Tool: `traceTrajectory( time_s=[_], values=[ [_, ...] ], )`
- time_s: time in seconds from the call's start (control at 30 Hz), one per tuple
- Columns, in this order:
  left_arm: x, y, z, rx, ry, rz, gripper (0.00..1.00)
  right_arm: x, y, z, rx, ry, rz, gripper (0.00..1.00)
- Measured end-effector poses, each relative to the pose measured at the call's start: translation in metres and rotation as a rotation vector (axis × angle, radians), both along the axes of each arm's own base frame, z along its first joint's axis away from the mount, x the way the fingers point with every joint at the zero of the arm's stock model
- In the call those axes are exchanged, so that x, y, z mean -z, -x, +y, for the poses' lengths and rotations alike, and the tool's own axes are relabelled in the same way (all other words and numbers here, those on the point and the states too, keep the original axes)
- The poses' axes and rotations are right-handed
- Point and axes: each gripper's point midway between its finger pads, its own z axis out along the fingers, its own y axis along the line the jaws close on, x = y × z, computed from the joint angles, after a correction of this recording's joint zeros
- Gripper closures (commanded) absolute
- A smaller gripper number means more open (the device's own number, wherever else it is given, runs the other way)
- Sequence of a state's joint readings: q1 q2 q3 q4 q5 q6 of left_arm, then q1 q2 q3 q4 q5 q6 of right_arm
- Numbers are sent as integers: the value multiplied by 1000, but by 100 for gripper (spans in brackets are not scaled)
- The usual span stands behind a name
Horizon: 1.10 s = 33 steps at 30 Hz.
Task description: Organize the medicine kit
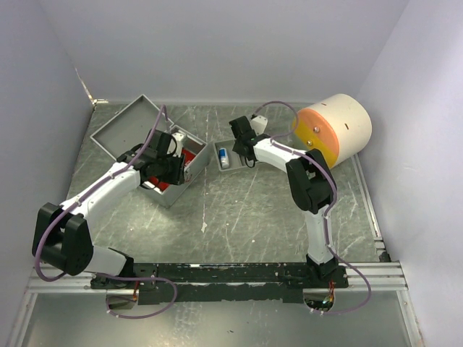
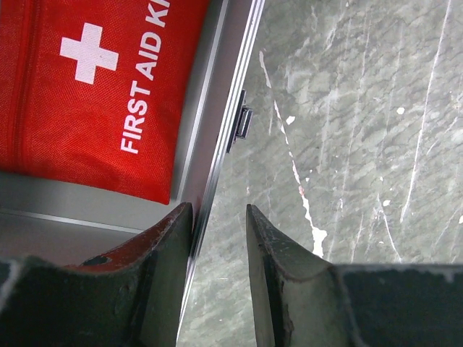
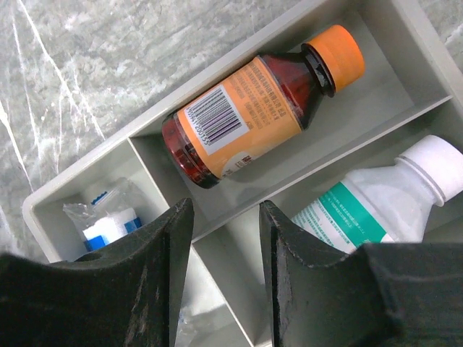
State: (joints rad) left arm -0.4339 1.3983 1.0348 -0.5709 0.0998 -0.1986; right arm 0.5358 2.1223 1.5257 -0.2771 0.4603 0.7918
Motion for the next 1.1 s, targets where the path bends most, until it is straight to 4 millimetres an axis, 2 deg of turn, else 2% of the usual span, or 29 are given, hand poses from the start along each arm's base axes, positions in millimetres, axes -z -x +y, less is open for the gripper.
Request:
traceTrajectory(
  time_s=[0.37, 0.7, 0.83, 1.1],
  values=[
    [2, 4, -3, 12, 17, 7, 52, 3, -5, -10, 59, -28, 31, 63],
    [2, 5, -5, 12, 26, 13, 47, 5, -2, -12, -5, 10, 48, 74],
    [3, 6, -6, 13, 27, 15, 47, 4, 1, -12, -60, 26, 41, 77],
    [3, 6, -6, 10, 29, 16, 47, 4, 22, -13, -181, 44, 68, 86]
  ],
)
